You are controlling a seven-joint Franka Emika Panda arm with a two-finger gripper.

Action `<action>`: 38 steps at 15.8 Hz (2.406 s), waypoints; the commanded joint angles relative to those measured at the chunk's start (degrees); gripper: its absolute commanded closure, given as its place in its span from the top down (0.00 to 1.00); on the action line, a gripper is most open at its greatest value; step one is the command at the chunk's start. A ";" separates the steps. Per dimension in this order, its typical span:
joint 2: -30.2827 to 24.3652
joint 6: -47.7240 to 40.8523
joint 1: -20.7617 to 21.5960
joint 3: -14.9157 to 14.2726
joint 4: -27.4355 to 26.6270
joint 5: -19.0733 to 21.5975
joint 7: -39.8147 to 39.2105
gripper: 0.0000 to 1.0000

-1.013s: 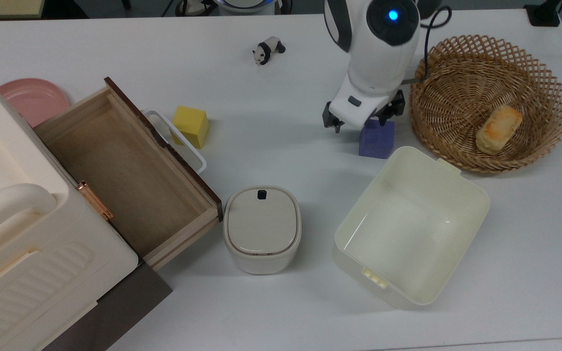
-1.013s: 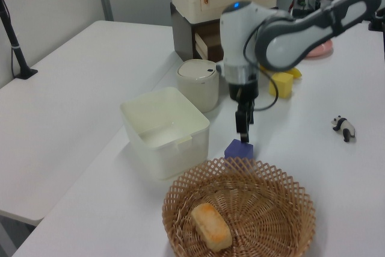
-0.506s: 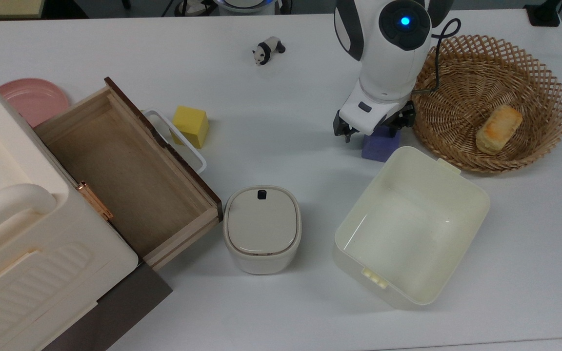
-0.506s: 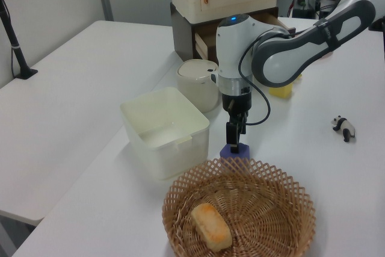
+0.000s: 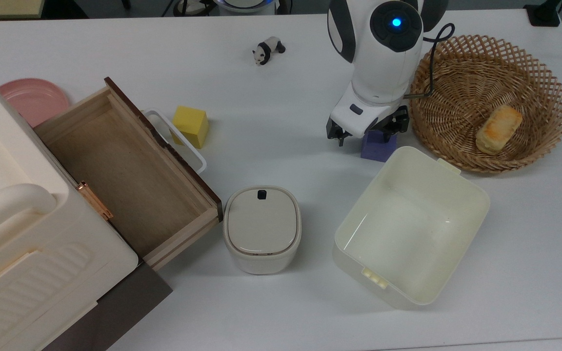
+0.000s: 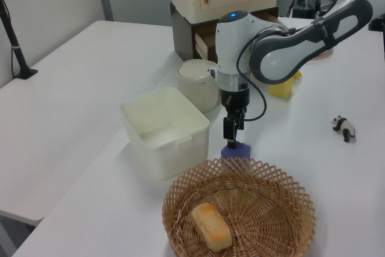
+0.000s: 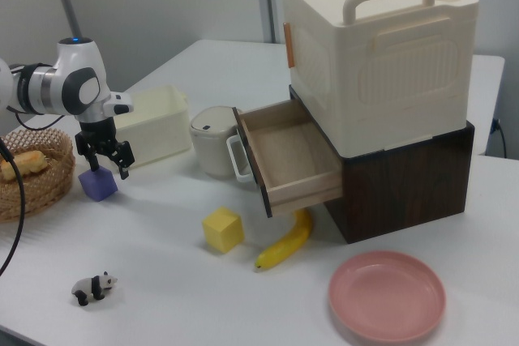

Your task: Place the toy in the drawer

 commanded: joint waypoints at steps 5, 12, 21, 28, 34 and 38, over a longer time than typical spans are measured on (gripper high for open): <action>-0.36 0.19 1.50 -0.64 0.02 1.03 0.71 1.00; -0.27 -0.60 2.99 -0.47 0.02 1.12 0.80 1.00; 0.61 -1.65 3.00 -0.38 -0.68 1.03 0.36 1.00; 0.70 -2.44 3.61 -0.38 -1.03 0.94 0.18 0.64; 0.00 -5.68 3.26 -0.82 -0.86 0.86 -0.34 0.46; -3.60 -12.62 3.09 -4.76 1.77 1.03 -2.80 0.46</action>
